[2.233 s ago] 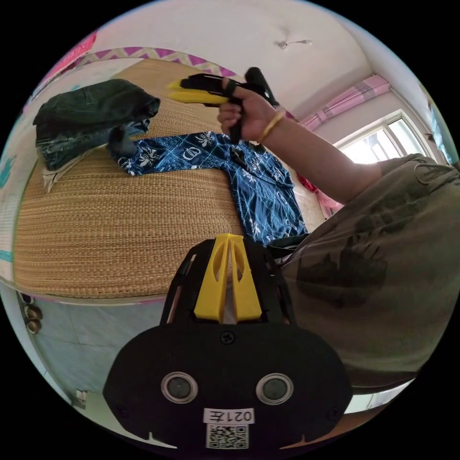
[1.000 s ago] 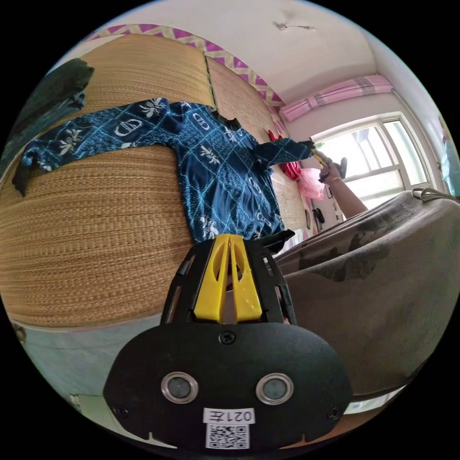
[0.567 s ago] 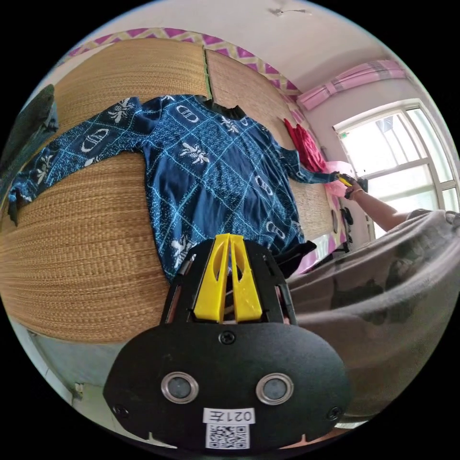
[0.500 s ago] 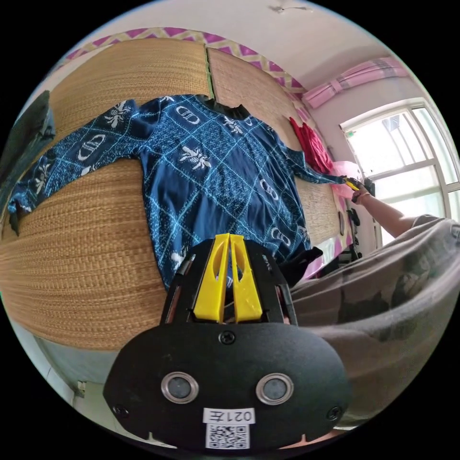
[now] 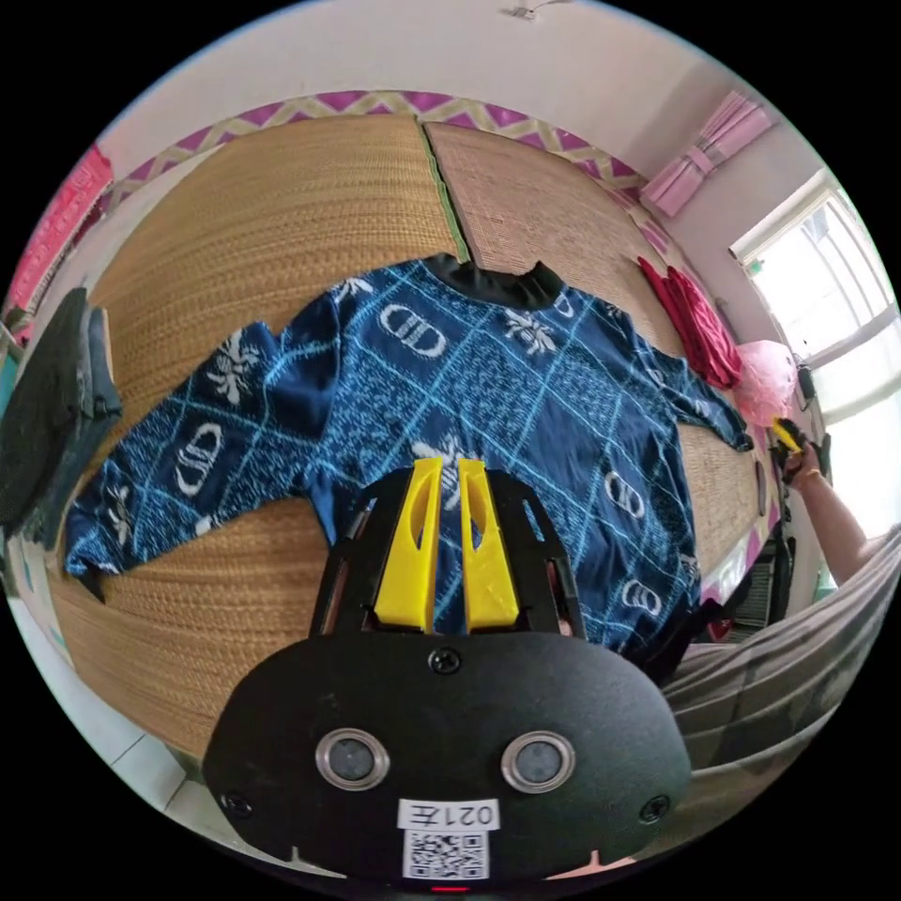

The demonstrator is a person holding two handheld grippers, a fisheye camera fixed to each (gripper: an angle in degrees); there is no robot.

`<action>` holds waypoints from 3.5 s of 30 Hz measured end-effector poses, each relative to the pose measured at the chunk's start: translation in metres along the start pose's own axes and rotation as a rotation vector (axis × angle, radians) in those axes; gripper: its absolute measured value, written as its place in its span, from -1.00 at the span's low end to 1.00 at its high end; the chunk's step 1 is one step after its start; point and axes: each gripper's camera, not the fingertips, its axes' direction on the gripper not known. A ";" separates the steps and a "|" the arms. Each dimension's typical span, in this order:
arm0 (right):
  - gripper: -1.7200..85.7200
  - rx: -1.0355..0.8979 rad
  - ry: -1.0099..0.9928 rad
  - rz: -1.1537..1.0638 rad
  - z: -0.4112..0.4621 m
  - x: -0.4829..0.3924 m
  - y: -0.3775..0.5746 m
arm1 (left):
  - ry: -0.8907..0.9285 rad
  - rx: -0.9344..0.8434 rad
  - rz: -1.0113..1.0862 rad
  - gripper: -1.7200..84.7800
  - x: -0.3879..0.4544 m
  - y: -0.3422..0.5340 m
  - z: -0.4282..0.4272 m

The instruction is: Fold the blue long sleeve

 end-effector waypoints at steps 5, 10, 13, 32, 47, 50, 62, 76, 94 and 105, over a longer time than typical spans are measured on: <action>-0.87 -0.220 -0.114 -0.597 0.120 -0.176 0.003 | -0.156 -0.013 0.136 -0.85 -0.014 -0.046 0.005; -0.94 -0.373 -0.102 -0.828 0.227 -0.266 0.013 | -0.247 0.034 0.265 -0.82 -0.004 -0.064 0.011; -0.97 -0.422 -0.104 -0.859 0.276 -0.288 0.010 | -0.259 0.056 0.314 -0.83 -0.001 -0.079 0.012; -0.98 -0.406 0.055 -0.981 0.376 -0.330 -0.057 | -0.105 0.053 0.314 -0.98 -0.064 -0.224 0.046; -0.97 -0.329 0.079 -0.504 0.222 -0.157 -0.014 | -0.139 0.059 0.298 -0.98 -0.188 -0.084 -0.053; -0.97 -0.336 0.132 -0.397 0.201 -0.113 0.012 | -0.135 0.013 0.296 -0.98 -0.183 -0.038 -0.060; -0.98 -0.313 0.430 -0.235 0.179 -0.022 0.022 | 0.021 -0.042 0.267 -0.98 -0.091 0.026 -0.053; -0.98 -0.263 0.517 -0.209 0.133 0.067 -0.002 | -0.015 -0.041 0.238 -0.98 -0.051 0.029 -0.078; -0.81 0.121 -0.248 0.681 -0.043 0.202 0.117 | 0.008 -0.062 0.150 -0.98 -0.013 0.075 -0.053; -0.96 -0.218 -0.511 0.130 -0.069 0.031 0.077 | -0.165 0.073 -0.281 -0.98 -0.085 0.170 -0.076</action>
